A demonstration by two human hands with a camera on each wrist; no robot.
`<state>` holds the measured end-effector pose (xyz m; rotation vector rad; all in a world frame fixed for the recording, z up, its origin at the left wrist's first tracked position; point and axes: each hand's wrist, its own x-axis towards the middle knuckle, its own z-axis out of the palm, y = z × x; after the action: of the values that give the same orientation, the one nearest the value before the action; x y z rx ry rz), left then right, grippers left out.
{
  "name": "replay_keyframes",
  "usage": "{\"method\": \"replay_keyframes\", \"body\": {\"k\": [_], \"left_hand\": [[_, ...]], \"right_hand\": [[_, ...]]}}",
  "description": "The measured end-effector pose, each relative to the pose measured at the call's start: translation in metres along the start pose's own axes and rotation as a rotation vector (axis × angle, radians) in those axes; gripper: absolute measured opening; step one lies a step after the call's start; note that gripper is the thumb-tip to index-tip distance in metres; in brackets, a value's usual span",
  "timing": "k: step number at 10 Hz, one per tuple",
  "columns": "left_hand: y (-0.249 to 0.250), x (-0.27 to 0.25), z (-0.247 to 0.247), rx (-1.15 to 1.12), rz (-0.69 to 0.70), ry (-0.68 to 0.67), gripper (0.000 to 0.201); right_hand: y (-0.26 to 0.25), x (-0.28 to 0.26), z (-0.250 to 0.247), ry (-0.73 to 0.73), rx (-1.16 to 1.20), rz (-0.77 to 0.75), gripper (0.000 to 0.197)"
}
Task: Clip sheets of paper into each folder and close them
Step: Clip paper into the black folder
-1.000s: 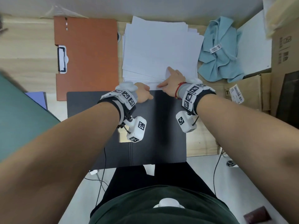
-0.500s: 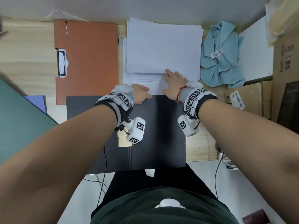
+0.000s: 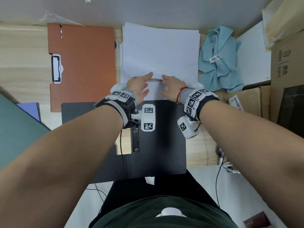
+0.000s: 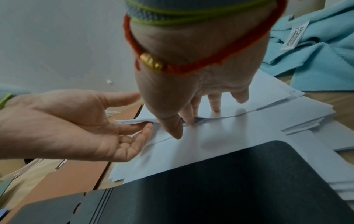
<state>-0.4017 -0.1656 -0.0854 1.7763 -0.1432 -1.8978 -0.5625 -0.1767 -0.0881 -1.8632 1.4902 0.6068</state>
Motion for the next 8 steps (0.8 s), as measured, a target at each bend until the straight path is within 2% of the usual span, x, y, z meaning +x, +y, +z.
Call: {"method": "replay_keyframes", "body": {"k": [1,2,3,5,6,7,8], "left_hand": [[0.009,0.002,0.0,0.087,-0.025,0.022,0.048],[0.016,0.002,0.003,0.102,-0.04,0.092,0.032],[0.02,0.006,0.003,0.052,-0.019,0.157,0.034],[0.023,-0.006,0.015,0.431,-0.009,0.037,0.051],[0.026,-0.026,0.024,0.312,-0.047,0.065,0.053],[0.027,-0.015,0.016,0.312,-0.051,0.106,0.057],[0.015,0.004,0.009,0.268,0.04,0.119,0.061]], "right_hand": [[0.001,0.0,0.0,0.019,0.019,-0.023,0.04],[0.0,-0.002,0.001,0.028,0.053,-0.024,0.031],[0.001,-0.002,0.001,0.012,0.057,-0.023,0.033],[0.003,0.002,0.005,-0.012,0.044,-0.044,0.036],[0.003,0.003,0.008,0.003,0.047,-0.044,0.034],[0.004,0.004,0.01,0.013,0.061,-0.042,0.033],[0.004,0.004,0.013,0.02,0.087,-0.039,0.033]]}}
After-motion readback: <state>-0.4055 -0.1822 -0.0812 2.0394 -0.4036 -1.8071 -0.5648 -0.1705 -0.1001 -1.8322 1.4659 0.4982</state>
